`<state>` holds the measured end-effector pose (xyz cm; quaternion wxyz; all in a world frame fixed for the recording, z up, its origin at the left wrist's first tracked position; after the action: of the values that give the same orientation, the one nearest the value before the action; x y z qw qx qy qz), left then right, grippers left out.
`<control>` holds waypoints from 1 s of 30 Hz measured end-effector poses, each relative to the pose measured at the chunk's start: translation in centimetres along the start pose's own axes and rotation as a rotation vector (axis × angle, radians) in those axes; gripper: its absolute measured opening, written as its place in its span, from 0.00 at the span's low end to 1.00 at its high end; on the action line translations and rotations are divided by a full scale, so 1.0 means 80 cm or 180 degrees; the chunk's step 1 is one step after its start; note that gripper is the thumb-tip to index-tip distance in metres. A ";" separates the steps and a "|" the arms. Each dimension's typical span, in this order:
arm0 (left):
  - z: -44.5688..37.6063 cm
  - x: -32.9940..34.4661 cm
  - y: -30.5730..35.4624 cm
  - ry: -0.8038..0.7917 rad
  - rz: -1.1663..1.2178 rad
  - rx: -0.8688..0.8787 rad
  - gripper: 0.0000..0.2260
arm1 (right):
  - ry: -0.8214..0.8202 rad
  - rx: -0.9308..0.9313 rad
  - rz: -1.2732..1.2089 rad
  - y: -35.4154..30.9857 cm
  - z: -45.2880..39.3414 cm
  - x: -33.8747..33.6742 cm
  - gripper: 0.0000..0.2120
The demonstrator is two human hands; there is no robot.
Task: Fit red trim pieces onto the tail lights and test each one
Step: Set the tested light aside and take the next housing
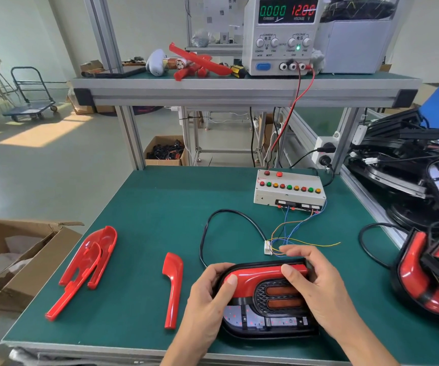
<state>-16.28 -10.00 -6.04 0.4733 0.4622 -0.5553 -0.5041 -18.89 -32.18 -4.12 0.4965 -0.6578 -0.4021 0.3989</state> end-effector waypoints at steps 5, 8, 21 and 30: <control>0.003 0.004 -0.001 0.0139 0.0161 0.0070 0.18 | -0.0090 0.0583 -0.0373 0.014 0.001 -0.003 0.22; 0.005 0.005 -0.002 0.0086 0.0155 0.0050 0.14 | -0.0331 0.1108 -0.0999 0.017 0.007 0.004 0.19; 0.007 0.005 -0.001 0.0077 -0.0272 0.0213 0.15 | -0.0378 0.1354 -0.1347 0.009 0.005 0.009 0.16; 0.010 0.005 0.003 0.0096 -0.0433 0.0307 0.13 | -0.0346 0.1451 -0.1384 0.003 0.002 0.013 0.12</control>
<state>-17.16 -10.26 -5.78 0.4235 0.5286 -0.5390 -0.5007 -18.63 -31.22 -4.55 0.6825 -0.4060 -0.4594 0.3978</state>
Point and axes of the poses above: each hand's wrist, its own z-axis away from the middle knuckle, its own x-axis out of the palm, y = z × x, the point moved 3 cm from there along -z, towards the middle knuckle, and after that the axes turned 8 degrees about y, right-handed, at the moved point
